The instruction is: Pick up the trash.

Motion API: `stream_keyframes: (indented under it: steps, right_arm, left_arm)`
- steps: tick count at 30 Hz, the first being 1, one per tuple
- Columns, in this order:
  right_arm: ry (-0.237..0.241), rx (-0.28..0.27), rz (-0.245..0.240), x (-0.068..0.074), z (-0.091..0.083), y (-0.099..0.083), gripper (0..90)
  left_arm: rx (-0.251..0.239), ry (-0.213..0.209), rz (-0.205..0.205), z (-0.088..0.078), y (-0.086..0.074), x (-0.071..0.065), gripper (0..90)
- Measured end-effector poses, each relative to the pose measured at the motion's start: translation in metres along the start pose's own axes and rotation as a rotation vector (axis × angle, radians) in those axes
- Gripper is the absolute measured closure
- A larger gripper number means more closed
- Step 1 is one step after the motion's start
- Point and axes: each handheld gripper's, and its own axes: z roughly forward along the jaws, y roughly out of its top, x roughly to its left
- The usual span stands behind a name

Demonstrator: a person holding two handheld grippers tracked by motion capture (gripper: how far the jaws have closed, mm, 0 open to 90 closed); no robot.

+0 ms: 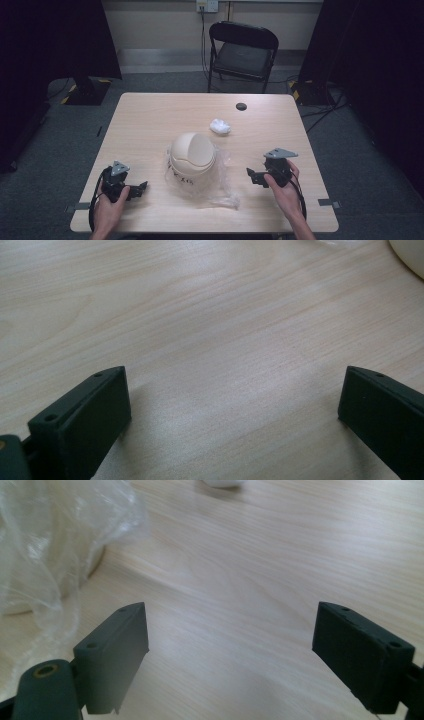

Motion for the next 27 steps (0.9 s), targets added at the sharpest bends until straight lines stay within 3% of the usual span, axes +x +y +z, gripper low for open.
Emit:
stream_keyframes:
  steps: [2,7,11,13,24,27]
  right_arm:
    - [0.043,0.003,0.0,0.003,0.002,0.006,14.3]
    - [0.083,-0.024,-0.012,0.01,0.001,0.022,14.4]
    - [0.124,-0.072,-0.045,0.02,-0.004,0.044,14.2]
    - [0.174,-0.078,-0.082,0.028,-0.006,0.06,14.1]
    - [0.243,-0.127,-0.149,0.054,-0.012,0.099,14.0]
    - [0.256,-0.11,-0.177,0.064,-0.006,0.104,14.0]
  left_arm:
    - [0.001,-0.001,0.001,0.0,0.0,0.0,0.0]
    - [0.0,-0.001,0.0,0.0,0.0,0.0,0.0]
    - [0.0,-0.001,0.001,0.0,0.0,0.0,0.0]
    - [0.001,0.0,0.001,0.0,0.0,0.0,0.0]
    - [0.0,0.0,0.001,0.0,0.0,0.0,0.0]
    - [0.0,0.001,0.001,0.0,0.0,0.0,0.0]
